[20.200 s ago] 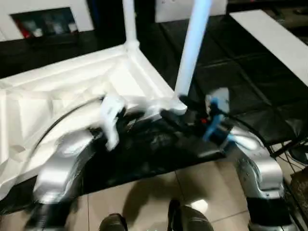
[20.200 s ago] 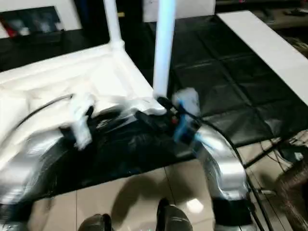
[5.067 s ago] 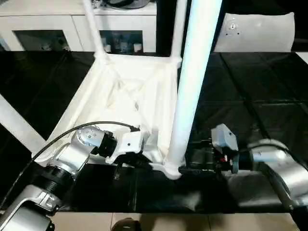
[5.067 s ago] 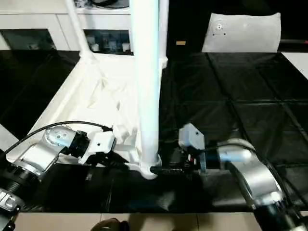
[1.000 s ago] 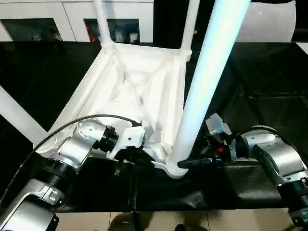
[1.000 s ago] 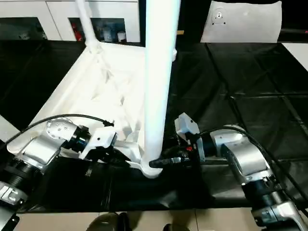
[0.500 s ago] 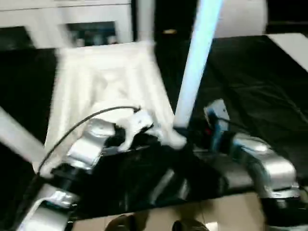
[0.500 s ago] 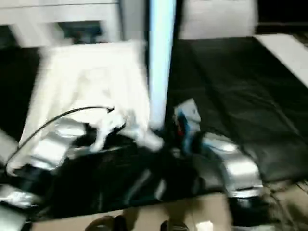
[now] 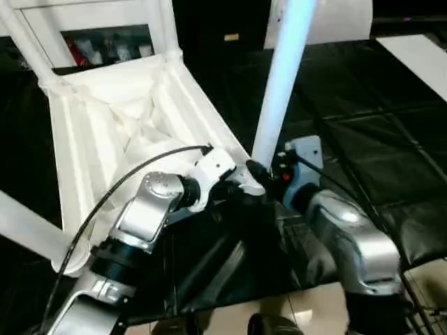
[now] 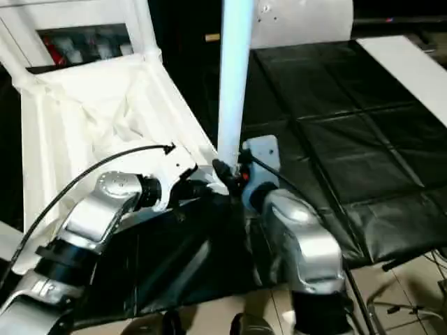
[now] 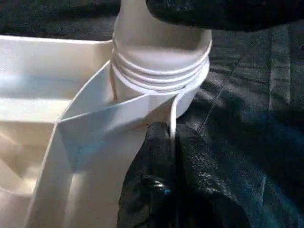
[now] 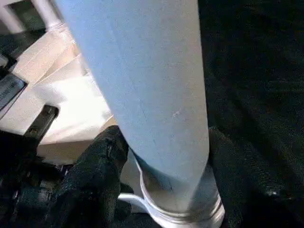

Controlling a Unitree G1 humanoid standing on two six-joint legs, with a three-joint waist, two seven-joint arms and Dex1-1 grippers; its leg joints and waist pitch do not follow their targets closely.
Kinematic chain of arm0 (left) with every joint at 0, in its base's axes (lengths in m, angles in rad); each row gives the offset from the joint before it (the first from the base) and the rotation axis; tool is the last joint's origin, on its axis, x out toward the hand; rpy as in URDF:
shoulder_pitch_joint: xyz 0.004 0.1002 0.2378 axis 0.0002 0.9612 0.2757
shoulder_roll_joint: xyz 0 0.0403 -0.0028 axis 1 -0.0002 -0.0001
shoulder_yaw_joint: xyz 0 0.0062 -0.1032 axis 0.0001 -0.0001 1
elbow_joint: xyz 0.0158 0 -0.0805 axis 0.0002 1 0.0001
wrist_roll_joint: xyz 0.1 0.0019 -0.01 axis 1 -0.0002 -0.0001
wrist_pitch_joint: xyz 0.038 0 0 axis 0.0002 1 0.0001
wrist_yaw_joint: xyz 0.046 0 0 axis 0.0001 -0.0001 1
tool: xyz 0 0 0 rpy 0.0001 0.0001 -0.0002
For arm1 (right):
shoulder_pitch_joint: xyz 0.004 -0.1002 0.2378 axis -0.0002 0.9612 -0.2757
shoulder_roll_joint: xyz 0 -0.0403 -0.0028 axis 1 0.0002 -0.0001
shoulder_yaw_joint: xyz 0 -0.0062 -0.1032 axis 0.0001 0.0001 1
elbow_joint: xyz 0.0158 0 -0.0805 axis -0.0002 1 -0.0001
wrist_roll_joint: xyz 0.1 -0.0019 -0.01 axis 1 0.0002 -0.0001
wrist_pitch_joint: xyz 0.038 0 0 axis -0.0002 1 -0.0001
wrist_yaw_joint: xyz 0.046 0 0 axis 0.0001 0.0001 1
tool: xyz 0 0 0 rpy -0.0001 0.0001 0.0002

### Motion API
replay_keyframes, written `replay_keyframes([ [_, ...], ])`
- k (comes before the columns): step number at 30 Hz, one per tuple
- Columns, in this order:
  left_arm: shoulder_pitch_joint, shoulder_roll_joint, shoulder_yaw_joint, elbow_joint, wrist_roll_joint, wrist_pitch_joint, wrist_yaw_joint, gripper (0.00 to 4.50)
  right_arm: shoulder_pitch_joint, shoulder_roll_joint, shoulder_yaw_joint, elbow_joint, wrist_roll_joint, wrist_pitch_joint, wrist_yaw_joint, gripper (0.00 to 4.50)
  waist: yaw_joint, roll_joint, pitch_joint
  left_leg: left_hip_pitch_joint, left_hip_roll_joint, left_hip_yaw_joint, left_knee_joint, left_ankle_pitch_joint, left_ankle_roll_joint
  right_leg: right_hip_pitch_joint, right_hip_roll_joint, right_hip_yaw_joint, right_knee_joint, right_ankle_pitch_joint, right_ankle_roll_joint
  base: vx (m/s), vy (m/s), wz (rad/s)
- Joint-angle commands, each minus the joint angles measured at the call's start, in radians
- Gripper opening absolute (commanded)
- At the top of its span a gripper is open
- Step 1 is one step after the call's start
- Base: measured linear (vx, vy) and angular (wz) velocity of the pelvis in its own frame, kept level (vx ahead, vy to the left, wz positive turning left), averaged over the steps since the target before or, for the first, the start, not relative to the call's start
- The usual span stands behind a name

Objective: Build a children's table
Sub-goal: Rotate leg to tighten

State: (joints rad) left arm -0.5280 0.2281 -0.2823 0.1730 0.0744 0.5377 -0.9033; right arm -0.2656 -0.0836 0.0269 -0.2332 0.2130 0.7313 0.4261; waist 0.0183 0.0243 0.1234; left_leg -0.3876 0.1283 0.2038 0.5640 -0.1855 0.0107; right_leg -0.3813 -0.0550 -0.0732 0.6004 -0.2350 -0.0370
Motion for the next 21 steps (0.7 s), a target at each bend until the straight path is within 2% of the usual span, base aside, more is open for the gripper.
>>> replay_keyframes([
  [1, 0.012, -0.003, -0.059, -0.004, -0.012, -0.033, -0.037, 0.0, 0.034, -0.017, 0.095, 0.008, 0.062, 0.018, 0.125, 3.05, 0.007, 0.002, -0.057, 0.016, 0.123, -0.068, -0.06, -0.04, 0.102, 0.045, -0.132, 0.079, -0.054, 0.139, -0.227, 0.0, 0.0, 0.0],
  [3, 0.016, 0.016, -0.061, -0.004, -0.01, -0.056, -0.054, 0.0, 0.039, -0.051, 0.094, 0.004, 0.064, -0.002, 0.163, 3.15, 0.009, 0.004, -0.063, 0.016, 0.122, -0.067, -0.054, -0.015, 0.127, 0.048, -0.134, 0.076, -0.047, 0.2, -0.241, 0.0, 0.0, 0.0],
  [6, 0.026, 0.081, -0.058, 0.004, -0.022, -0.146, -0.133, 0.0, 0.051, -0.188, 0.086, 0.012, 0.077, -0.09, 0.341, 3.36, 0.019, 0.001, -0.067, 0.018, 0.123, -0.065, -0.047, -0.018, 0.153, 0.053, -0.133, 0.074, -0.043, 0.222, -0.245, 0.0, 0.0, 0.0],
  [7, 0.027, 0.09, -0.058, 0.004, -0.025, -0.155, -0.146, 0.0, 0.052, -0.207, 0.085, 0.015, 0.079, -0.103, 0.367, 3.49, 0.02, 0.0, -0.066, 0.014, 0.121, -0.066, -0.046, -0.017, 0.158, 0.054, -0.133, 0.072, -0.043, 0.221, -0.245, 0.0, 0.0, 0.0],
  [8, 0.027, 0.111, -0.065, 0.011, -0.027, -0.203, -0.178, 0.0, 0.051, -0.245, 0.085, 0.024, 0.082, -0.126, 0.414, 3.56, 0.024, 0.003, -0.067, 0.019, 0.123, -0.064, -0.045, -0.025, 0.162, 0.051, -0.134, 0.073, -0.045, 0.208, -0.249, 0.0, 0.0, 0.0],
  [9, 0.026, 0.135, -0.07, 0.023, -0.036, -0.248, -0.221, 0.0, 0.044, -0.288, 0.084, 0.046, 0.089, -0.156, 0.477, 3.6, 0.025, -0.001, -0.068, 0.018, 0.125, -0.065, -0.045, -0.033, 0.163, 0.053, -0.131, 0.072, -0.046, 0.184, -0.249, 0.0, 0.0, 0.0],
  [10, 0.025, 0.149, -0.073, 0.032, -0.042, -0.278, -0.248, 0.0, 0.039, -0.313, 0.084, 0.06, 0.093, -0.173, 0.515, 3.66, 0.029, 0.001, -0.069, 0.017, 0.123, -0.066, -0.043, -0.036, 0.165, 0.052, -0.132, 0.07, -0.046, 0.171, -0.249, 0.0, 0.0, 0.0],
  [12, 0.025, 0.166, -0.071, 0.045, -0.068, -0.321, -0.307, 0.0, 0.03, -0.355, 0.088, 0.085, 0.095, -0.211, 0.587, 3.75, 0.037, 0.003, -0.065, 0.02, 0.124, -0.063, -0.044, -0.074, 0.149, 0.051, -0.132, 0.071, -0.053, 0.093, -0.249, 0.0, 0.0, 0.0],
  [13, 0.023, 0.169, -0.069, 0.05, -0.079, -0.331, -0.328, 0.0, 0.025, -0.372, 0.095, 0.097, 0.092, -0.232, 0.62, 3.87, 0.04, 0.001, -0.065, 0.021, 0.126, -0.063, -0.045, -0.079, 0.146, 0.049, -0.132, 0.071, -0.054, 0.08, -0.251, 0.0, 0.0, 0.0],
  [14, 0.022, 0.172, -0.067, 0.055, -0.087, -0.339, -0.345, 0.0, 0.022, -0.386, 0.1, 0.106, 0.089, -0.248, 0.646, 3.98, 0.045, 0.003, -0.065, 0.023, 0.128, -0.063, -0.045, -0.085, 0.137, 0.045, -0.131, 0.071, -0.053, 0.057, -0.254, 0.0, 0.0, 0.0],
  [15, 0.011, 0.185, -0.068, 0.084, -0.122, -0.373, -0.417, 0.0, -0.003, -0.426, 0.117, 0.159, 0.092, -0.313, 0.743, 3.98, 0.046, 0.001, -0.063, 0.024, 0.128, -0.062, -0.045, -0.098, 0.128, 0.043, -0.13, 0.07, -0.052, 0.035, -0.26, 0.0, 0.0, 0.0],
  [16, 0.011, 0.185, -0.068, 0.084, -0.122, -0.373, -0.417, 0.0, -0.003, -0.426, 0.117, 0.159, 0.092, -0.313, 0.743, 3.98, 0.048, 0.002, -0.065, 0.024, 0.128, -0.062, -0.045, -0.1, 0.123, 0.045, -0.131, 0.07, -0.052, 0.03, -0.263, 0.0, 0.0, 0.0],
  [19, -0.009, 0.208, -0.094, 0.118, -0.118, -0.415, -0.479, 0.0, -0.046, -0.429, 0.116, 0.22, 0.115, -0.338, 0.822, 3.98, 0.055, 0.002, -0.063, 0.025, 0.133, -0.061, -0.046, -0.111, 0.117, 0.039, -0.132, 0.072, -0.049, 0.015, -0.273, 0.0, 0.0, 0.0],
  [21, -0.017, 0.216, -0.103, 0.13, -0.122, -0.432, -0.508, 0.0, -0.069, -0.433, 0.125, 0.254, 0.129, -0.349, 0.864, 3.98, 0.062, 0.002, -0.065, 0.026, 0.13, -0.059, -0.043, -0.113, 0.114, 0.039, -0.135, 0.072, -0.049, 0.006, -0.276, 0.0, 0.0, 0.0],
])
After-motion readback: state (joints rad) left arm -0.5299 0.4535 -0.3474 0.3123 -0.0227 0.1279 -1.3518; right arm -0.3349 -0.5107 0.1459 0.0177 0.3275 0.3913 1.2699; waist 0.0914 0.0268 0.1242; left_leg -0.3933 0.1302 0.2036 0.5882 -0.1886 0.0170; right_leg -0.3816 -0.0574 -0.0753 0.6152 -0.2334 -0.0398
